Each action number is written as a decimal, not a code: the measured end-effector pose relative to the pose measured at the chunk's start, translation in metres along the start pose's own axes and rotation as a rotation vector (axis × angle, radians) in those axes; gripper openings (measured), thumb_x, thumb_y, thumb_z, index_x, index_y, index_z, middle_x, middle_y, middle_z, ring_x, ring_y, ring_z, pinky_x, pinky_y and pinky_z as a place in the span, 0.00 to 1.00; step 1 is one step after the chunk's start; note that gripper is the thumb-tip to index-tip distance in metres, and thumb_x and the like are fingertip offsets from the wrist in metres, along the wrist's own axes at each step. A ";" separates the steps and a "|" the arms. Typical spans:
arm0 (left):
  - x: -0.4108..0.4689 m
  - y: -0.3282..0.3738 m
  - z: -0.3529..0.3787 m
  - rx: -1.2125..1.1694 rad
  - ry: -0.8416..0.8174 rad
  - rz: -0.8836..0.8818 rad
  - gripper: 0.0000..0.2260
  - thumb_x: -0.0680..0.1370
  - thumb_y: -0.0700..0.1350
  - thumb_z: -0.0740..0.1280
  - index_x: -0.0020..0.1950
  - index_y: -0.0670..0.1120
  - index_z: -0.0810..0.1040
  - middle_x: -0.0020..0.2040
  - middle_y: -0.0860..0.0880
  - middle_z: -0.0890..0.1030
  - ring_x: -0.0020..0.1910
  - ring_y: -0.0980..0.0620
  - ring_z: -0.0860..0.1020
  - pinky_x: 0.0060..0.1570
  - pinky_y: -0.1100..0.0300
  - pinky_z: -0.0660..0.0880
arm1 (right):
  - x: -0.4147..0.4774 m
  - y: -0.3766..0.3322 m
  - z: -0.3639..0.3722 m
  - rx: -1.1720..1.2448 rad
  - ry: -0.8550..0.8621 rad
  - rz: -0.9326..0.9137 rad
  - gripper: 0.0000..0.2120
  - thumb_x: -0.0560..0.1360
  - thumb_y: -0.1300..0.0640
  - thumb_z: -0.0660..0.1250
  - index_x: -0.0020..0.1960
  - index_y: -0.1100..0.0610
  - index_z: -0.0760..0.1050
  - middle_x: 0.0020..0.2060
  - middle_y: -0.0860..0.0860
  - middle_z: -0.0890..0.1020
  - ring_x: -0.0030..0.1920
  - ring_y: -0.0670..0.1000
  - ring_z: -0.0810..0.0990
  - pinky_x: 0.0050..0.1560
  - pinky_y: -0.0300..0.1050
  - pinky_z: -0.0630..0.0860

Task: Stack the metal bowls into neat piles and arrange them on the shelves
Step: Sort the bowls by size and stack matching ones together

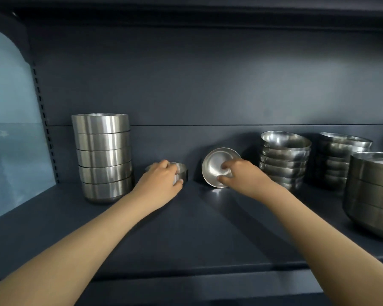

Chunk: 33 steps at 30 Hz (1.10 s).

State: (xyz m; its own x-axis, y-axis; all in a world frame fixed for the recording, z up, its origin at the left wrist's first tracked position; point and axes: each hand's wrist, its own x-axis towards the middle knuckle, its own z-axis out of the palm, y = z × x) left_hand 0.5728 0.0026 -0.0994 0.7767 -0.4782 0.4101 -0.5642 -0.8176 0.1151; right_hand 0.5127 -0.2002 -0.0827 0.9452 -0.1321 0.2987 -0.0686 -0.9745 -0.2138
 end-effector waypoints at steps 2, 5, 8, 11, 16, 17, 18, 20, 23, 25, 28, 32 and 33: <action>0.026 0.002 0.009 0.018 -0.005 0.027 0.16 0.79 0.52 0.58 0.62 0.45 0.72 0.61 0.47 0.71 0.63 0.46 0.69 0.59 0.49 0.70 | 0.020 0.012 0.003 -0.004 0.013 0.047 0.19 0.76 0.50 0.63 0.63 0.59 0.73 0.61 0.58 0.76 0.60 0.58 0.75 0.58 0.49 0.73; 0.064 0.007 0.020 0.025 -0.009 0.072 0.17 0.79 0.52 0.57 0.63 0.44 0.71 0.62 0.48 0.71 0.62 0.47 0.69 0.57 0.49 0.72 | 0.044 0.028 0.008 -0.007 0.080 0.110 0.16 0.76 0.53 0.63 0.60 0.59 0.74 0.59 0.59 0.74 0.57 0.60 0.76 0.55 0.49 0.73; 0.098 0.016 0.034 0.018 0.020 0.128 0.18 0.80 0.51 0.57 0.64 0.41 0.70 0.61 0.45 0.72 0.61 0.45 0.71 0.58 0.51 0.71 | 0.061 0.042 0.015 -0.048 0.155 0.147 0.15 0.76 0.55 0.63 0.59 0.61 0.73 0.57 0.59 0.74 0.55 0.60 0.76 0.53 0.49 0.73; 0.121 0.025 0.049 0.007 0.037 0.148 0.16 0.80 0.50 0.58 0.61 0.40 0.70 0.58 0.43 0.73 0.57 0.44 0.73 0.53 0.53 0.72 | 0.073 0.052 0.023 -0.098 0.190 0.166 0.17 0.77 0.54 0.63 0.63 0.61 0.70 0.59 0.58 0.73 0.57 0.60 0.75 0.54 0.49 0.72; 0.142 0.035 0.073 0.033 0.037 0.186 0.16 0.81 0.49 0.56 0.65 0.41 0.65 0.57 0.41 0.74 0.54 0.41 0.76 0.47 0.53 0.71 | 0.089 0.059 0.036 -0.144 0.158 0.178 0.17 0.78 0.57 0.60 0.65 0.61 0.65 0.60 0.58 0.72 0.57 0.60 0.76 0.51 0.49 0.72; 0.145 0.035 0.077 0.018 0.036 0.191 0.18 0.81 0.48 0.56 0.68 0.41 0.63 0.58 0.40 0.75 0.54 0.40 0.77 0.48 0.52 0.72 | 0.093 0.060 0.038 -0.145 0.153 0.175 0.16 0.79 0.58 0.60 0.65 0.61 0.65 0.60 0.58 0.72 0.56 0.60 0.77 0.50 0.49 0.72; 0.147 0.034 0.080 -0.002 0.033 0.192 0.19 0.81 0.47 0.56 0.71 0.42 0.60 0.58 0.40 0.75 0.54 0.40 0.77 0.49 0.51 0.72 | 0.096 0.061 0.040 -0.143 0.155 0.176 0.16 0.79 0.59 0.60 0.65 0.61 0.65 0.59 0.58 0.73 0.55 0.61 0.78 0.50 0.50 0.73; 0.149 0.031 0.085 -0.048 0.023 0.179 0.22 0.81 0.43 0.57 0.74 0.45 0.56 0.59 0.40 0.75 0.54 0.39 0.77 0.51 0.50 0.74 | 0.100 0.064 0.043 -0.138 0.188 0.185 0.14 0.78 0.63 0.59 0.63 0.61 0.65 0.58 0.59 0.74 0.53 0.62 0.79 0.48 0.50 0.74; 0.146 0.026 0.082 -0.137 0.034 0.158 0.21 0.80 0.41 0.58 0.72 0.47 0.58 0.61 0.42 0.74 0.57 0.40 0.75 0.55 0.50 0.73 | 0.104 0.069 0.044 -0.127 0.261 0.152 0.12 0.77 0.67 0.59 0.60 0.61 0.68 0.55 0.58 0.76 0.50 0.61 0.79 0.45 0.49 0.74; 0.143 0.023 0.075 -0.165 0.053 0.141 0.19 0.80 0.42 0.58 0.71 0.47 0.62 0.60 0.42 0.75 0.57 0.41 0.75 0.55 0.50 0.73 | 0.106 0.070 0.041 -0.080 0.287 0.106 0.11 0.76 0.66 0.59 0.58 0.61 0.71 0.51 0.58 0.79 0.49 0.61 0.79 0.47 0.52 0.76; 0.136 0.015 0.058 -0.218 0.103 0.073 0.13 0.80 0.46 0.58 0.65 0.46 0.68 0.55 0.42 0.79 0.52 0.40 0.77 0.49 0.52 0.73 | 0.106 0.064 0.031 0.056 0.336 0.060 0.09 0.75 0.63 0.60 0.53 0.62 0.76 0.46 0.58 0.82 0.47 0.61 0.79 0.47 0.52 0.76; 0.118 0.001 0.034 -0.424 0.195 -0.100 0.13 0.79 0.50 0.61 0.61 0.47 0.71 0.47 0.50 0.79 0.44 0.51 0.76 0.41 0.63 0.70 | 0.111 0.050 0.015 0.283 0.430 0.000 0.07 0.75 0.60 0.65 0.47 0.60 0.82 0.40 0.53 0.83 0.44 0.53 0.81 0.46 0.42 0.73; 0.112 -0.002 0.029 -0.485 0.213 -0.147 0.12 0.79 0.52 0.62 0.59 0.48 0.71 0.45 0.52 0.77 0.40 0.56 0.75 0.36 0.67 0.68 | 0.113 0.045 0.011 0.344 0.434 -0.001 0.07 0.75 0.59 0.66 0.47 0.60 0.82 0.38 0.51 0.82 0.43 0.51 0.80 0.43 0.38 0.71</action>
State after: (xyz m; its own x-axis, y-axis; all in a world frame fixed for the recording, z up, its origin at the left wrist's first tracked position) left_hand 0.6696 -0.0586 -0.0798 0.8114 -0.2534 0.5268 -0.5578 -0.6052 0.5680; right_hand 0.6205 -0.2573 -0.0692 0.7221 -0.2646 0.6392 0.1092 -0.8688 -0.4830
